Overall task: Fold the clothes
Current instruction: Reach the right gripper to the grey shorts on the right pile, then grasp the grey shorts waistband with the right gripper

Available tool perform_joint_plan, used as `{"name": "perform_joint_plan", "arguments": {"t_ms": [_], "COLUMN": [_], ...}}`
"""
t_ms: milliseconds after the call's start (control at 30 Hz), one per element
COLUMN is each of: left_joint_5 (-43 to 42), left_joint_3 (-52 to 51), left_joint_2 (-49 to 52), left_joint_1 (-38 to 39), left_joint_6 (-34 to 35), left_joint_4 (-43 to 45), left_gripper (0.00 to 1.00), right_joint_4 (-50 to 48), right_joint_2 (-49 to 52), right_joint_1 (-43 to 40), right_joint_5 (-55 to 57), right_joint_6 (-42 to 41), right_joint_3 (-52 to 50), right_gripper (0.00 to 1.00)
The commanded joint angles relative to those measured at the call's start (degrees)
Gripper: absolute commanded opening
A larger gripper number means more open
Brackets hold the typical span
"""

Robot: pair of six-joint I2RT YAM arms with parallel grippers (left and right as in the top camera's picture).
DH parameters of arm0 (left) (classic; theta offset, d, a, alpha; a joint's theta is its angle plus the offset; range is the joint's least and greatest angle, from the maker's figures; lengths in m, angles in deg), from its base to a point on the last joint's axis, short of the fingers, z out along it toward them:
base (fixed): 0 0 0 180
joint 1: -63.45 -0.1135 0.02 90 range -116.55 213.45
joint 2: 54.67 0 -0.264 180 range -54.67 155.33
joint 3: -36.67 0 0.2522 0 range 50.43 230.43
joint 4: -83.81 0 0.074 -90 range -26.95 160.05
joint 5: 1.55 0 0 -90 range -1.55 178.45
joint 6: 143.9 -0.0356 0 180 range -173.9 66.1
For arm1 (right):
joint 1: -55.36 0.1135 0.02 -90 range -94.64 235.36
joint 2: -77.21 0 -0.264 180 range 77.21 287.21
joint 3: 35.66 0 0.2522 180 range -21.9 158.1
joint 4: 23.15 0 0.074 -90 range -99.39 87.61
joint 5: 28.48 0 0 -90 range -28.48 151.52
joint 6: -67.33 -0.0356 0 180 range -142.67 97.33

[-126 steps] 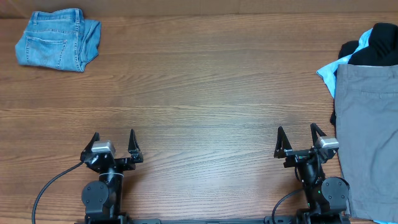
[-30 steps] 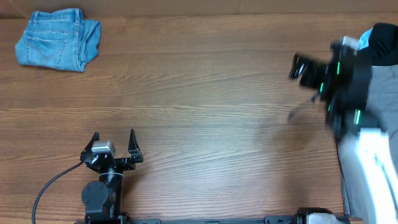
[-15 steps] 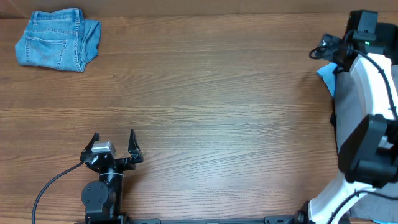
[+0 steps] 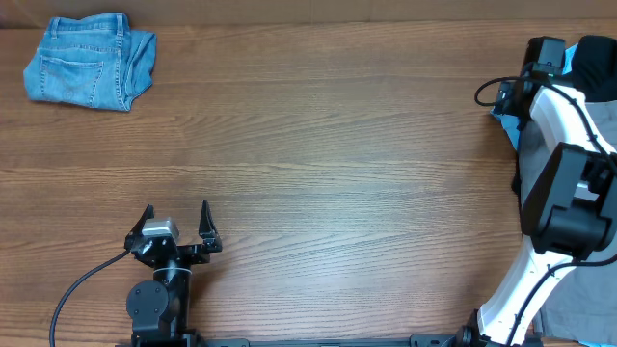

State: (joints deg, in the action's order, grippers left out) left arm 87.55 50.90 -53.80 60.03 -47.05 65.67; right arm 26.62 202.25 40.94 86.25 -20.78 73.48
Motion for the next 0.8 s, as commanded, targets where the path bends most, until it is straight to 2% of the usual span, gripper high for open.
{"name": "perform_joint_plan", "arguments": {"t_ms": [0,200,367,500,767], "left_joint_5": [-0.55,-0.55,-0.55,-0.55,-0.55], "left_joint_3": [-0.20,-0.20,-0.20,-0.20,-0.20], "left_joint_2": [-0.59,-0.59,-0.59,-0.59,-0.59], "left_joint_1": [-0.31,-0.31,-0.31,-0.31,-0.31], "left_joint_6": [-1.09,-1.09,-1.09,-1.09,-1.09], "left_joint_4": [-0.04,-0.04,-0.04,-0.04,-0.04], "left_gripper": [1.00,1.00,1.00,1.00,1.00], "right_joint_4": [-0.55,-1.31,-2.38,-3.23,-3.32], "right_joint_2": [2.36,5.57,5.99,5.99,5.79], "right_joint_1": [0.09,0.09,0.09,0.09,0.09], "right_joint_5": [3.96,7.80,8.24,8.20,5.60], "right_joint_6": [2.73,3.08,3.04,2.84,2.58], "right_joint_3": [1.81,1.81,1.81,1.84,2.29], "right_gripper": [0.98,0.95,0.82,0.77,0.82]}}
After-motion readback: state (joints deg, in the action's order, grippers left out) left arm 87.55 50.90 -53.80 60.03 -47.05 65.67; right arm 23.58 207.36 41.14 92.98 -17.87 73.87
